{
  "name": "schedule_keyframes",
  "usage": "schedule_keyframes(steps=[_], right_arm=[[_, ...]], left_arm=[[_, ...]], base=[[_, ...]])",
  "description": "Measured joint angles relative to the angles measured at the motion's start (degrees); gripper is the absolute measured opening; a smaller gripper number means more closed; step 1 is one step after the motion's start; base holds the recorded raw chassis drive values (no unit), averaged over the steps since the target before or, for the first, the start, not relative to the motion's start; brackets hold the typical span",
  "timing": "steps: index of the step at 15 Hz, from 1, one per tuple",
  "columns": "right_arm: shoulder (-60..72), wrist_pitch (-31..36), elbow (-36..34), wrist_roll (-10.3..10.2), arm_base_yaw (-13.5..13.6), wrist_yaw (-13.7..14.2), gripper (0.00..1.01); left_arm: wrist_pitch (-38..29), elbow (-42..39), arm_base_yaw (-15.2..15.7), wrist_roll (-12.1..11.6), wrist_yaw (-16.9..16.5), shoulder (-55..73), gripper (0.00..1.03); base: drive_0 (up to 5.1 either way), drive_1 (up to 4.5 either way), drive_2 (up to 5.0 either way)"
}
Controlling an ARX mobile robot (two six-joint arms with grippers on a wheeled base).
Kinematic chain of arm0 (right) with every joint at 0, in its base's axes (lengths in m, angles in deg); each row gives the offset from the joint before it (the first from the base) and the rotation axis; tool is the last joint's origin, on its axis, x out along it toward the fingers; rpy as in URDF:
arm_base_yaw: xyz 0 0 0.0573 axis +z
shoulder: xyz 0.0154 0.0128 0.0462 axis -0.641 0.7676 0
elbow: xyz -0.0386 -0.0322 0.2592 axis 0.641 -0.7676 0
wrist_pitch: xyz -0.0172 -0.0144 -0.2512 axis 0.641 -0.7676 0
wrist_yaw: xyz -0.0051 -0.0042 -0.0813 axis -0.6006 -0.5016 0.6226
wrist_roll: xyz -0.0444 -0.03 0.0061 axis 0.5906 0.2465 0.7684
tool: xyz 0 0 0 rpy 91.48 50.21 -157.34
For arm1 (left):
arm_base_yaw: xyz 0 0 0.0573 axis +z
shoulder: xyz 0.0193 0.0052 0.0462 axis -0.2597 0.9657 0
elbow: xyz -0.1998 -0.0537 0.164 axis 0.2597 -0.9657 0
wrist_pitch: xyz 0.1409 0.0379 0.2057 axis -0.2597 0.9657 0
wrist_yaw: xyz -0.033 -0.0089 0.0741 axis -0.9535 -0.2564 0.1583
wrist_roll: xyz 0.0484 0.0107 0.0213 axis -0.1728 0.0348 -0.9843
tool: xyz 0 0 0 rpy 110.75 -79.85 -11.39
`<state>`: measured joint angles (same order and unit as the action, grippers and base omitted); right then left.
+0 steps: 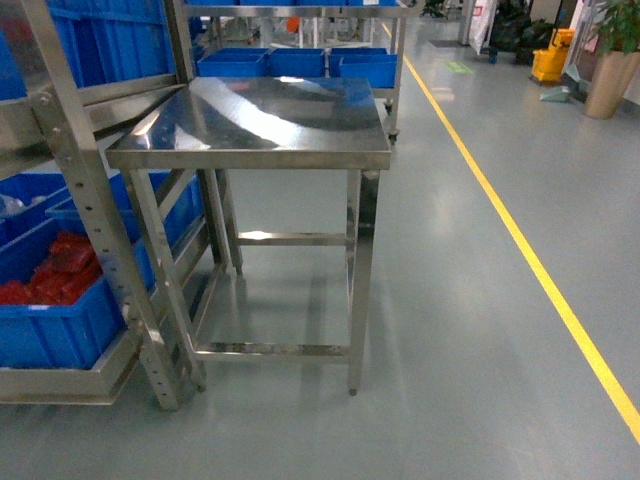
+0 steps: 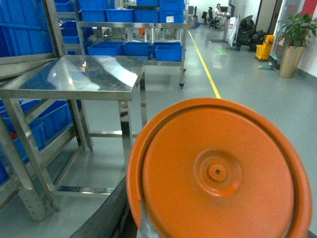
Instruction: Sort blue parts and orange caps into right shelf containers
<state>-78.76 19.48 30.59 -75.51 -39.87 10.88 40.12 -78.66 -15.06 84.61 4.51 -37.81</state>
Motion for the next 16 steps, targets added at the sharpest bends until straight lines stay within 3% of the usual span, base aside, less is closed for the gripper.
schedule_keyframes(steps=[12,16], right_arm=[[0.0,-0.2,0.0,0.0,0.0,0.1,0.45],[0.0,-0.3,0.0,0.0,0.0,0.1,0.45]], left_arm=[[0.3,0.0,0.0,0.0,0.0,0.0,0.42],[0.3,0.0,0.0,0.0,0.0,0.0,0.42]], base=[[0.0,4.07,-4.0],[-4.9,2.49,2.5]])
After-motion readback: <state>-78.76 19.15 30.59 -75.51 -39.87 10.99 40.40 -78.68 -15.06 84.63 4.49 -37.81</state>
